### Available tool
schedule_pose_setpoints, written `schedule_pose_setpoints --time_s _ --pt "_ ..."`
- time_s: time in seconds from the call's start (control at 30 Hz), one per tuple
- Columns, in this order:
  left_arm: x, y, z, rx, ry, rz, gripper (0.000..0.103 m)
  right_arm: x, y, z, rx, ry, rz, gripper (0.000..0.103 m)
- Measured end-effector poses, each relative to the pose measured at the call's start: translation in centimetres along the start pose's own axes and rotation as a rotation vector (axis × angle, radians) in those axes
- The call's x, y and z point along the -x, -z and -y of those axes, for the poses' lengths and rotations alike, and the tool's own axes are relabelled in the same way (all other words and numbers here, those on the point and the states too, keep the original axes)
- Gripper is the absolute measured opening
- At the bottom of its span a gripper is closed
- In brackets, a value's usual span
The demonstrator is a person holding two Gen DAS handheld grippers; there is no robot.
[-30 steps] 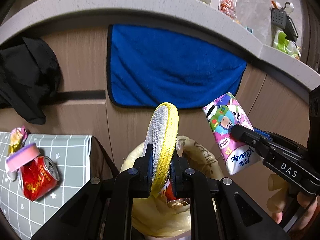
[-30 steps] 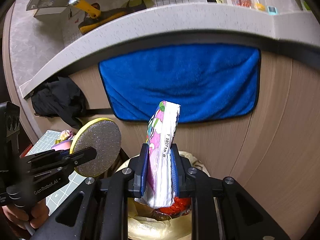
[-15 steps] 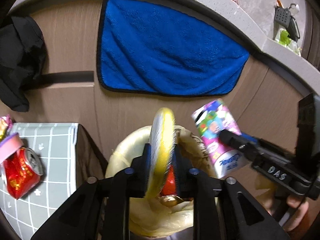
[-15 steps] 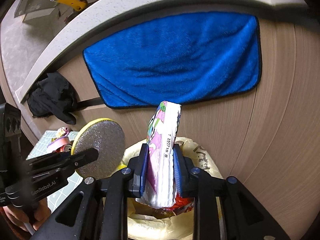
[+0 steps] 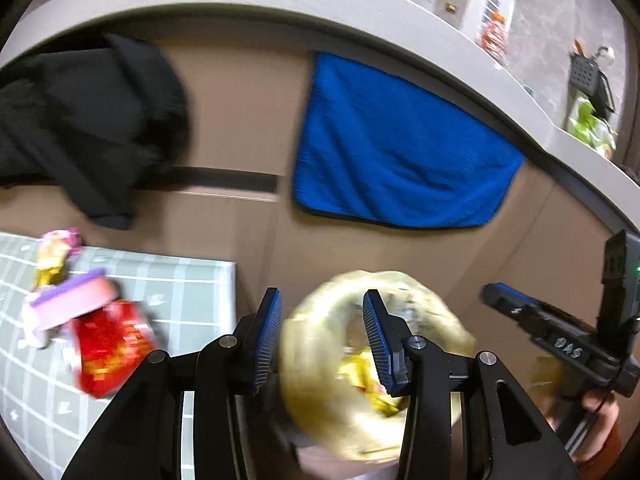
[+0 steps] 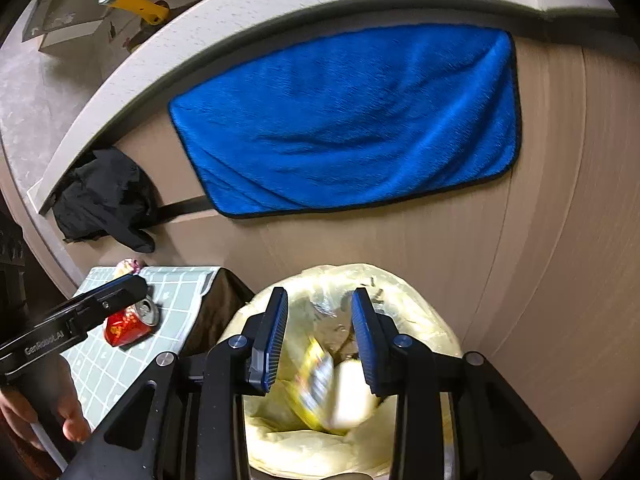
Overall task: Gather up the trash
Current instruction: 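Grasp the pink-yellow wrapper with the left gripper while right grasps the red can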
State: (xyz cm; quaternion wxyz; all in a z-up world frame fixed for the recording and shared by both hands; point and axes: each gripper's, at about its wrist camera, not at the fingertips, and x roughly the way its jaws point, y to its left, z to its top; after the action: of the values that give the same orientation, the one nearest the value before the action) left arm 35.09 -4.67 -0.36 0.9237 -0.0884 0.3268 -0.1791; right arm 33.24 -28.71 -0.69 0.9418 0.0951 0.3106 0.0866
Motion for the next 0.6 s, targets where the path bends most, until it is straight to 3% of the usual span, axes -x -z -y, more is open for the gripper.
schedule_pose_setpoints --time_s 0.4,0.6 --pt "6.1 -0.1 -15.4 0.173 -0.216 0.105 0.043 -1.4 -0.5 -9.9 0.139 -0.094 -0.011 0.032" --pt "3.8 -1.1 -22.8 0.211 -0.290 0.042 0.044 -3.9 0.2 -15.1 0.203 -0.140 -0.057 0.032"
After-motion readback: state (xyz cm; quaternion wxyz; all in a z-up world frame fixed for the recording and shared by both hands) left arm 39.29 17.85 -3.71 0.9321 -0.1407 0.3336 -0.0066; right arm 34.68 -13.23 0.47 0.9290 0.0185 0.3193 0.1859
